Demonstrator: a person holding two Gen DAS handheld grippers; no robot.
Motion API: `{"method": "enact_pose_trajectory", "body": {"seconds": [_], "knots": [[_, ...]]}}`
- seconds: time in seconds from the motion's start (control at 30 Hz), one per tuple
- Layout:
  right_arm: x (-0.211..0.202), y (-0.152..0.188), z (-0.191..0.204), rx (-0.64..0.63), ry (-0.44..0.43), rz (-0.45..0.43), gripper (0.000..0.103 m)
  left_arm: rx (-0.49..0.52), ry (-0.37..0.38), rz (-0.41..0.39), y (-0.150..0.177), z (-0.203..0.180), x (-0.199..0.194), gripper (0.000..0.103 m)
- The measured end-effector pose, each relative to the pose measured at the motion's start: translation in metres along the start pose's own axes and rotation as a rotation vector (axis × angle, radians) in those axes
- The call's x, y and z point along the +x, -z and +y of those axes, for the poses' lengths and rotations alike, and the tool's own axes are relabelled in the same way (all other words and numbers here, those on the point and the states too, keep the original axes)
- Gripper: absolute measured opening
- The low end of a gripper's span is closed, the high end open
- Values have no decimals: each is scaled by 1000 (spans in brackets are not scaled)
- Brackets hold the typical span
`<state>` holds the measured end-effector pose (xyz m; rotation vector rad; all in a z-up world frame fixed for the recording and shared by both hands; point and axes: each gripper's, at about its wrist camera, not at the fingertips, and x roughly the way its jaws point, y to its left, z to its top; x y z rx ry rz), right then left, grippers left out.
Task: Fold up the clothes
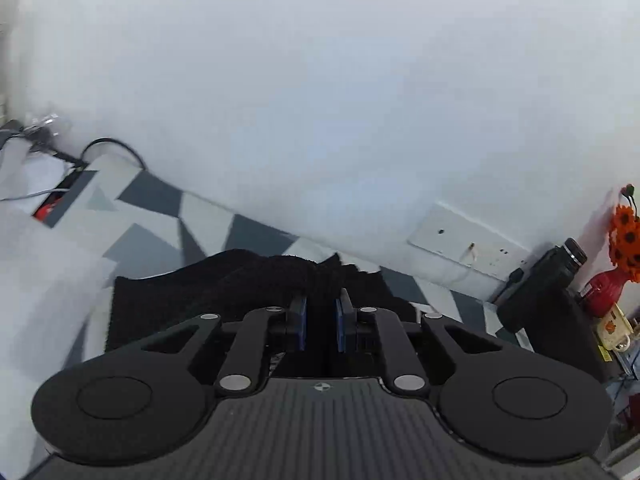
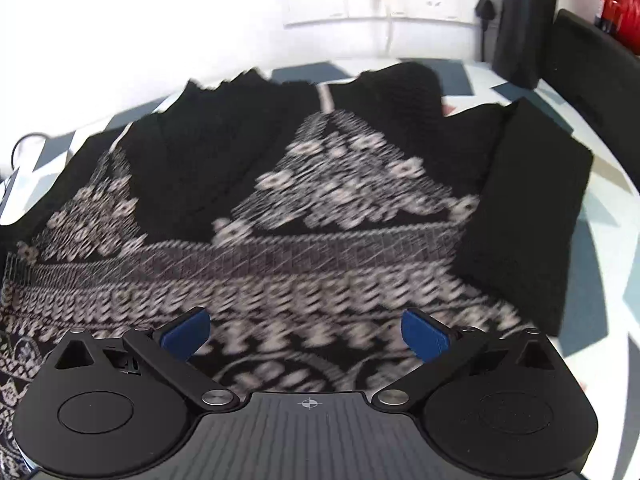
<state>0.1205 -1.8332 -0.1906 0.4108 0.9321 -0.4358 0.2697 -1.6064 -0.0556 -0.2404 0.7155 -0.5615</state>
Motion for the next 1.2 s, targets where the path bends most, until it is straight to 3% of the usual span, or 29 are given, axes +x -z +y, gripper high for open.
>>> {"method": "enact_pose_trajectory", "body": {"seconds": [0.13,0.23,0.3,0.33,0.4,0.6,0.77,0.97,1.03,1.2], "knots": [[2,-7,-31,31,0,-20,102,75,53,70,6,-59,57,14],[2,-11,-53,48,-16,-44,102,100,24,208,21,-81,103,17],[0,-9,-58,33,-35,-54,102,140,-38,304,32,-92,127,30],[0,-8,-59,19,-37,-50,102,165,-88,307,38,-96,129,36],[-1,-6,-59,-9,-33,-48,102,164,-84,270,46,-94,122,66],[-1,-4,-54,-28,-6,-49,102,140,-80,228,43,-51,93,68],[-2,-8,-47,6,10,-30,102,142,-196,222,45,18,67,68],[-18,-15,-23,27,-85,-82,99,239,-328,257,84,79,43,76],[-13,-15,-6,3,-115,-61,99,273,-364,275,98,91,40,76],[10,-14,30,-20,-135,-2,97,279,-361,254,105,103,50,78]]}}
